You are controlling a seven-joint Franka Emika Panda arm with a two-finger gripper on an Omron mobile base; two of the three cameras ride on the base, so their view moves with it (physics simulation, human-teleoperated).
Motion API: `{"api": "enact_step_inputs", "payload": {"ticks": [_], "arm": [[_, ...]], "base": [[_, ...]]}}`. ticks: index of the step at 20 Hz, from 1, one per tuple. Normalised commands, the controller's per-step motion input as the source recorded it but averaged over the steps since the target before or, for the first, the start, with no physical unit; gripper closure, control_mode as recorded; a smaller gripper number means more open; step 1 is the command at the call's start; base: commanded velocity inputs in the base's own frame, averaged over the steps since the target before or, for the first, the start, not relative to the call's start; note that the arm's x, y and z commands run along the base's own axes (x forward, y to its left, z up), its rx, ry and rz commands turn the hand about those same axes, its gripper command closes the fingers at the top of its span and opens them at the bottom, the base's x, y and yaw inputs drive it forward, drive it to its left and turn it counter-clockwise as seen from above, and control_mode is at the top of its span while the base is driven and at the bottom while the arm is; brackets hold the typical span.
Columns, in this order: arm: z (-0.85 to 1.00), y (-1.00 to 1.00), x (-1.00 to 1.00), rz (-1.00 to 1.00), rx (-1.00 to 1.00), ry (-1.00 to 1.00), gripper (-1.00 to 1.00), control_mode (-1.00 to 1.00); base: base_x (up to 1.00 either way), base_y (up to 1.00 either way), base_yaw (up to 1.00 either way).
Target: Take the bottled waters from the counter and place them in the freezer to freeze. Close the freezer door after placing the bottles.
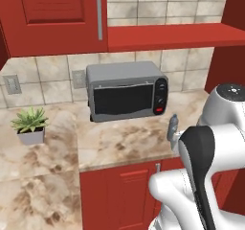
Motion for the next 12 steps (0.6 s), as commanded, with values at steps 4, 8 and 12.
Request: {"api": "enact_step_inputs", "payload": {"ticks": [4, 8, 12], "arm": [[0.0, 0.0, 0.0, 0.0, 0.0, 0.0, -1.0, 1.0], [0.0, 0.0, 0.0, 0.0, 0.0, 0.0, -1.0, 1.0], [0.0, 0.0, 0.0, 0.0, 0.0, 0.0, -1.0, 1.0]], "base": [[0.26, 0.18, 0.0], [0.35, 0.11, 0.0], [0.39, 0.09, 0.0]]}}
